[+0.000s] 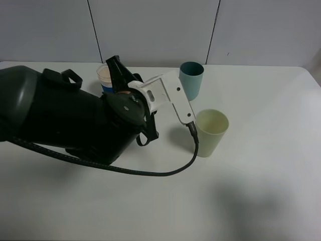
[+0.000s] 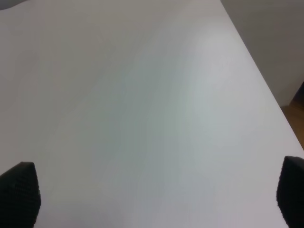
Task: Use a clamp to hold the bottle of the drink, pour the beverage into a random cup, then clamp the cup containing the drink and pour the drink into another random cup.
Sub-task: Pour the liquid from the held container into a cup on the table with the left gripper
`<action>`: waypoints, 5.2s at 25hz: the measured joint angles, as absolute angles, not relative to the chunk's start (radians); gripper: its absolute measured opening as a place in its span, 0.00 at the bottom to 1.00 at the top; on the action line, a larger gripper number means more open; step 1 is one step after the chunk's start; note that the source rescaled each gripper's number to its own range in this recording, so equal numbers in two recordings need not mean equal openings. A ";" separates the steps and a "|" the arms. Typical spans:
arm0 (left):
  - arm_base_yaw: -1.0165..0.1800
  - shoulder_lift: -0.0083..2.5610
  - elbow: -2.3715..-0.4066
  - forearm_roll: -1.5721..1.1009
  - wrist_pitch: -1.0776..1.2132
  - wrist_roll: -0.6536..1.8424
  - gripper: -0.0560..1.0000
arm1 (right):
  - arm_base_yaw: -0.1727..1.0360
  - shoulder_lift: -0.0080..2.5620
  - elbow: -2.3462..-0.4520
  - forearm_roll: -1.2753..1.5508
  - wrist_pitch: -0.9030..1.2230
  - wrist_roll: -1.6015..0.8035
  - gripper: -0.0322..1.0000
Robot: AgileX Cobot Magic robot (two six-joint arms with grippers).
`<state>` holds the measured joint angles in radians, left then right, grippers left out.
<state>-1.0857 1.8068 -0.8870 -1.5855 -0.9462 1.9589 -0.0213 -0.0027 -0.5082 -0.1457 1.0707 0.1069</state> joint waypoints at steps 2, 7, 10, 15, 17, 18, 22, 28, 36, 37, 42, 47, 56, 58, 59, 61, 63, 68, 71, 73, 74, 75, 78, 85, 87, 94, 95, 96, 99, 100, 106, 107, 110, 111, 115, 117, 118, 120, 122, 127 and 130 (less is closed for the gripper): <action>-1.095 1.840 -0.921 -1.585 -0.944 2.002 0.06 | -0.021 -0.003 -0.508 -0.146 1.071 0.107 1.00; -1.103 1.894 -0.981 -1.585 -0.910 2.061 0.06 | -0.021 -0.003 -0.508 -0.146 1.071 0.107 1.00; -1.103 1.909 -0.999 -1.585 -0.899 2.075 0.06 | -0.021 -0.003 -0.508 -0.146 1.071 0.107 1.00; -1.104 1.953 -1.051 -1.578 -0.881 2.114 0.06 | -0.021 -0.003 -0.508 -0.146 1.071 0.107 1.00; -1.104 1.970 -1.072 -1.574 -0.876 2.137 0.06 | -0.021 -0.003 -0.508 -0.146 1.071 0.107 1.00; -1.104 1.979 -1.082 -1.569 -0.875 2.147 0.06 | -0.021 -0.003 -0.508 -0.146 1.071 0.107 1.00; -1.104 2.003 -1.108 -1.550 -0.870 2.182 0.06 | -0.021 -0.003 -0.508 -0.146 1.071 0.107 1.00; -1.104 2.011 -1.114 -1.500 -0.866 2.215 0.06 | -0.021 -0.003 -0.508 -0.146 1.071 0.107 1.00; -1.104 2.013 -1.114 -1.461 -0.884 2.283 0.06 | -0.021 -0.003 -0.508 -0.146 1.071 0.107 1.00; -1.104 2.013 -1.114 -1.458 -0.884 2.290 0.06 | -0.021 -0.003 -0.508 -0.146 1.071 0.107 1.00; -1.104 2.015 -1.114 -1.444 -0.885 2.325 0.06 | -0.021 -0.003 -0.508 -0.146 1.071 0.107 1.00; -1.104 2.015 -1.114 -1.418 -0.886 2.349 0.06 | -0.021 -0.003 -0.508 -0.146 1.071 0.107 1.00; -1.104 2.015 -1.114 -1.398 -0.895 2.416 0.06 | -0.021 -0.003 -0.508 -0.146 1.071 0.107 1.00; -1.104 2.015 -1.114 -1.398 -0.902 2.429 0.06 | -0.021 -0.003 -0.508 -0.146 1.071 0.107 1.00; -1.104 2.015 -1.114 -1.397 -0.907 2.435 0.06 | -0.021 -0.003 -0.508 -0.146 1.071 0.107 1.00; -1.104 2.015 -1.114 -1.388 -0.918 2.451 0.06 | -0.021 -0.003 -0.508 -0.146 1.071 0.107 1.00; -1.104 2.015 -1.114 -1.377 -0.924 2.460 0.06 | -0.021 -0.003 -0.508 -0.146 1.071 0.107 1.00; -1.104 2.015 -1.114 -1.362 -0.936 2.480 0.06 | -0.021 -0.003 -0.508 -0.146 1.071 0.107 1.00; -1.104 2.015 -1.114 -1.356 -0.936 2.505 0.06 | -0.021 -0.003 -0.508 -0.146 1.071 0.107 1.00; -1.104 2.015 -1.114 -1.351 -0.936 2.509 0.06 | -0.021 -0.003 -0.508 -0.146 1.071 0.107 1.00; -1.104 2.015 -1.114 -1.350 -0.936 2.514 0.06 | -0.021 -0.003 -0.508 -0.146 1.071 0.107 1.00; -1.104 2.015 -1.114 -1.349 -0.936 2.519 0.06 | -0.021 -0.003 -0.508 -0.146 1.071 0.107 1.00; -1.104 2.015 -1.114 -1.336 -0.936 2.525 0.06 | -0.021 -0.003 -0.508 -0.146 1.071 0.108 1.00; -1.104 2.015 -1.114 -1.323 -0.937 2.548 0.06 | -0.021 -0.003 -0.508 -0.146 1.071 0.108 1.00; -1.104 2.015 -1.114 -1.322 -0.937 2.550 0.06 | -0.021 -0.003 -0.508 -0.146 1.071 0.108 1.00; -1.104 2.015 -1.114 -1.322 -0.937 2.560 0.06 | -0.021 -0.003 -0.508 -0.146 1.071 0.108 1.00; -1.104 2.015 -1.114 -1.321 -0.941 2.561 0.06 | -0.021 -0.003 -0.508 -0.146 1.071 0.108 1.00; -1.104 2.015 -1.114 -1.321 -0.945 2.561 0.06 | -0.021 -0.003 -0.508 -0.146 1.071 0.108 1.00; -1.104 2.015 -1.114 -1.316 -0.955 2.570 0.06 | -0.021 -0.003 -0.508 -0.146 1.071 0.108 1.00; -1.104 2.015 -1.114 -1.316 -0.958 2.576 0.06 | -0.021 -0.003 -0.508 -0.146 1.071 0.108 1.00; -1.104 2.015 -1.114 -1.316 -0.961 2.595 0.06 | -0.021 -0.003 -0.508 -0.146 1.071 0.108 1.00; -1.104 2.015 -1.114 -1.316 -0.961 2.598 0.06 | -0.021 -0.003 -0.508 -0.146 1.071 0.108 1.00; -1.104 2.015 -1.114 -1.315 -0.961 2.609 0.06 | -0.021 -0.003 -0.508 -0.146 1.071 0.108 1.00; -1.104 2.015 -1.114 -1.314 -0.962 2.613 0.06 | -0.021 -0.003 -0.508 -0.146 1.071 0.108 1.00; -1.104 2.015 -1.114 -1.313 -0.962 2.635 0.06 | -0.021 -0.003 -0.508 -0.146 1.071 0.108 1.00; -1.104 2.015 -1.114 -1.312 -0.963 2.637 0.06 | -0.021 -0.003 -0.508 -0.146 1.071 0.108 1.00; -1.104 2.015 -1.114 -1.312 -0.963 2.639 0.06 | -0.021 -0.003 -0.508 -0.146 1.071 0.108 1.00; -1.104 2.015 -1.114 -1.312 -0.963 2.639 0.06 | -0.021 -0.003 -0.508 -0.146 1.071 0.108 1.00; -1.104 2.015 -1.114 -1.312 -0.963 2.639 0.06 | -0.021 -0.003 -0.508 -0.146 1.071 0.108 1.00; -1.104 2.015 -1.114 -1.309 -0.963 2.643 0.06 | -0.021 -0.003 -0.508 -0.146 1.071 0.108 1.00; -1.104 2.015 -1.114 -1.309 -0.968 2.647 0.06 | -0.021 -0.003 -0.508 -0.146 1.071 0.108 1.00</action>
